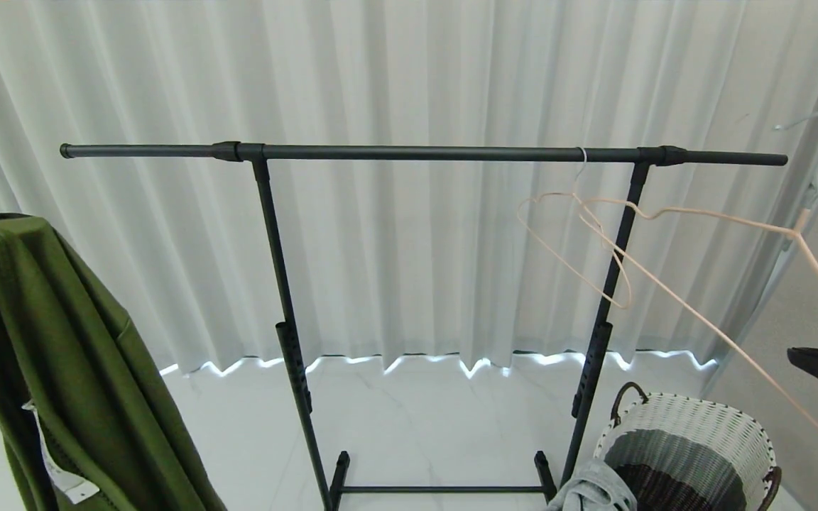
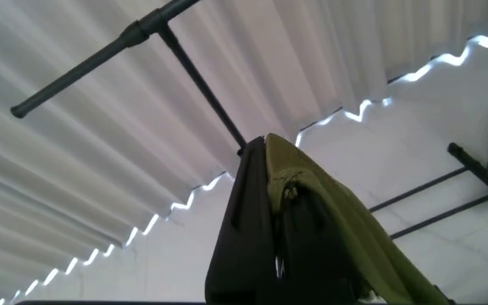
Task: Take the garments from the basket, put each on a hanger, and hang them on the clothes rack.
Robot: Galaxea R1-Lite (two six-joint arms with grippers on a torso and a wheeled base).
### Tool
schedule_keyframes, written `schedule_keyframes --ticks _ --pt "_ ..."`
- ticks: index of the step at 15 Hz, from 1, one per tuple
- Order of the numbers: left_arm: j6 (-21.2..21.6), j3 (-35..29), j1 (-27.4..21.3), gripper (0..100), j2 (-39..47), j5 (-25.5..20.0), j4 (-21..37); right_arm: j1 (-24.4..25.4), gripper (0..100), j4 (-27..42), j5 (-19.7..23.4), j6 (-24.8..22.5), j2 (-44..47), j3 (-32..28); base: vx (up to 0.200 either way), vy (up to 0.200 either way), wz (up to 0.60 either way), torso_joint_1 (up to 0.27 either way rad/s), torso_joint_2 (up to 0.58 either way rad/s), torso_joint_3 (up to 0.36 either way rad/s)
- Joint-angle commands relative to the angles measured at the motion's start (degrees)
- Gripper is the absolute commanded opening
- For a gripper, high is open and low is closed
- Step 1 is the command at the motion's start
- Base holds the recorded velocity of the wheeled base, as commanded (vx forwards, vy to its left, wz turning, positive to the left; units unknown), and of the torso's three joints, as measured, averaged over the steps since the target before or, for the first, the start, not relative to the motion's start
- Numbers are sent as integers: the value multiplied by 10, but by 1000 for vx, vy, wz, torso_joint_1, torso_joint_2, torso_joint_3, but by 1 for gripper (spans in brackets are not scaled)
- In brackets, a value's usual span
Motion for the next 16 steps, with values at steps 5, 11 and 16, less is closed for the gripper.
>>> schedule_keyframes --ticks 5,11,16 --pt "-7 17 68 0 34 0 -33 257 0 15 5 -17 4 -10 0 0 0 0 0 0" --pt "-66 38 109 0 113 73 -115 418 0 15 6 -12 43 15 0 0 0 0 0 0" --pt "-164 26 76 0 141 76 -115 446 0 -17 3 -7 79 22 0 0 0 0 0 0"
